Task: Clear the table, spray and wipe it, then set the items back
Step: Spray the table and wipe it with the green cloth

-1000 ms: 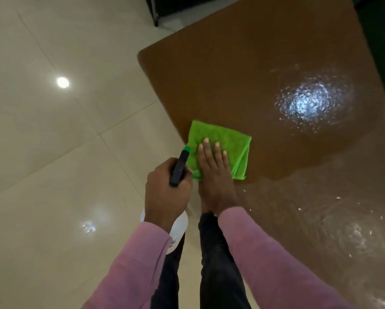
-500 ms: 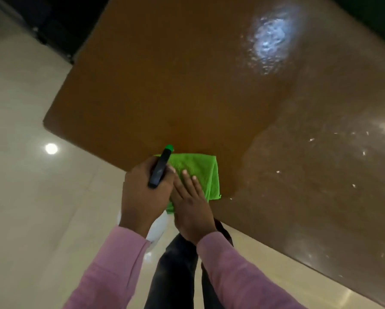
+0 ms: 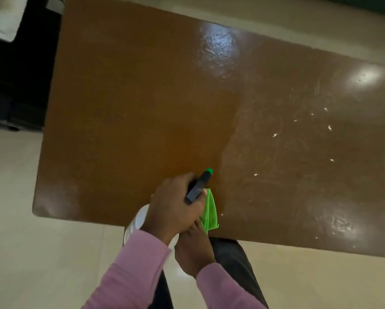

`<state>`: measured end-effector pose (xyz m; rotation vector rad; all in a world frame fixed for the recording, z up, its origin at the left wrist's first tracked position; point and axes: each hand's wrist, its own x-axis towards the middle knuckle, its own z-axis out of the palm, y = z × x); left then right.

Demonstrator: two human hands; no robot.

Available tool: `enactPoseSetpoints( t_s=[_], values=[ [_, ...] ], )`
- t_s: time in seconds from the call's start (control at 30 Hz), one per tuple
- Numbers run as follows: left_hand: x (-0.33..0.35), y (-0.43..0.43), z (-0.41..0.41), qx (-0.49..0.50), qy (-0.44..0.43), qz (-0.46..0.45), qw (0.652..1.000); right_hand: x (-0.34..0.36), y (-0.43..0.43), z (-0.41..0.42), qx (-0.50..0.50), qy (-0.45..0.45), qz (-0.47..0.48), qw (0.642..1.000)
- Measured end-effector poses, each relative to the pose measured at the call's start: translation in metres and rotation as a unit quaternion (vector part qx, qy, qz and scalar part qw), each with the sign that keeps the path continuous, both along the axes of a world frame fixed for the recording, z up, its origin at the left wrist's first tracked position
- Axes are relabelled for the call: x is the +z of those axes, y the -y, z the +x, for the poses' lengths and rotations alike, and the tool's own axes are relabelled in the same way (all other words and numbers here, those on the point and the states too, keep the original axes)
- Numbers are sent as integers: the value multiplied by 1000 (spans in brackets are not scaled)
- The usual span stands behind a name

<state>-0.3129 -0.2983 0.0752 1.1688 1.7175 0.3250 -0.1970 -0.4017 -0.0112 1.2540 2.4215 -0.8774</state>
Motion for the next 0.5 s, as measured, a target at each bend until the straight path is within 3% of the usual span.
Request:
enactPoseSetpoints(
  t_s=[0.13, 0.23, 0.3, 0.33, 0.43, 0.5],
  values=[
    [-10, -15, 4, -114, 18, 11, 993, -1, 16, -29, -180, -40, 44, 982],
    [-11, -20, -1, -180, 31, 27, 983, 5, 16, -70, -368, -90, 87, 921],
    [-10, -22, -5, -230, 32, 27, 972, 5, 12, -95, -424, -91, 94, 896],
    [-11, -23, -7, -254, 28, 27, 967, 4, 12, -100, -424, -82, 94, 897],
    [-13, -27, -11, -307, 29, 26, 951, -8, 23, -75, -274, -29, 86, 958],
    [-14, -28, -11, -332, 35, 19, 942, -26, 28, -41, -246, 3, 80, 966]
  ],
)
